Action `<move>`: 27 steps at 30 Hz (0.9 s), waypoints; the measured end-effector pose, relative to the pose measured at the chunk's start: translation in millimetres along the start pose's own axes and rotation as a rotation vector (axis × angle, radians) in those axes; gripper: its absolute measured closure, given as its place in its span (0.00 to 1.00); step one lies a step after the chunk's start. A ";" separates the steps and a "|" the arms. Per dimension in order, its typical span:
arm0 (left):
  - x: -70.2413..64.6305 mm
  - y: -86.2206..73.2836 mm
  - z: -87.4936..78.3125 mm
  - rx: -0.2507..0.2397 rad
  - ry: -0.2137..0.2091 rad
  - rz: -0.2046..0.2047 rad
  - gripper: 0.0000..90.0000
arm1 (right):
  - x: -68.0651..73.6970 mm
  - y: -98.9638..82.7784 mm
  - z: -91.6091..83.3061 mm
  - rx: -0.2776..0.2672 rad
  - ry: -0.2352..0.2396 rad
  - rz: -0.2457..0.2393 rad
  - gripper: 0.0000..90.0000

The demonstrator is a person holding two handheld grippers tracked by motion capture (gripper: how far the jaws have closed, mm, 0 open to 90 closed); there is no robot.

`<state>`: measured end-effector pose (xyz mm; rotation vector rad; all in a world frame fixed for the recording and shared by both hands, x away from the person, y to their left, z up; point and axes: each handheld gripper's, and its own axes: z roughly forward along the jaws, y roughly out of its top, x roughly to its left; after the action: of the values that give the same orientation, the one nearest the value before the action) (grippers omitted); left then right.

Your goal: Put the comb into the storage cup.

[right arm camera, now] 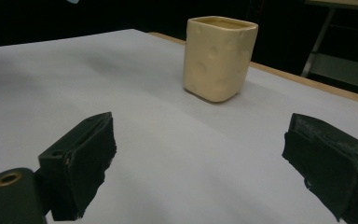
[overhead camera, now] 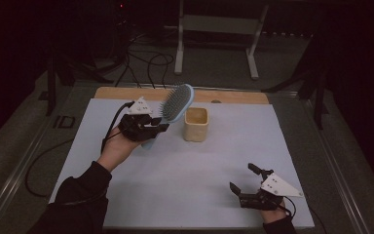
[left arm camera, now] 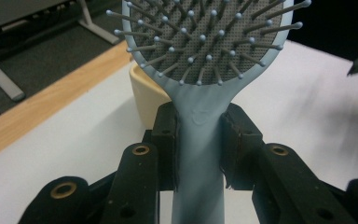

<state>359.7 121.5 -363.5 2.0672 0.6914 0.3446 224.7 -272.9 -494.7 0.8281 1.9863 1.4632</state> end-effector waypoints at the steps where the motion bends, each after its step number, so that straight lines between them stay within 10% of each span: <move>1: -0.4 2.2 -0.5 -0.007 0.009 0.007 0.78 | -0.1 0.0 0.0 0.000 0.000 0.000 0.10; 27: -3.9 50.6 35.1 -0.157 0.014 -0.064 0.78 | -0.2 -0.7 0.6 0.001 0.003 0.004 0.10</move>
<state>390.9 73.3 -340.9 1.8915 0.7145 0.3655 225.2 -272.8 -495.5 0.8313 1.9890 1.4667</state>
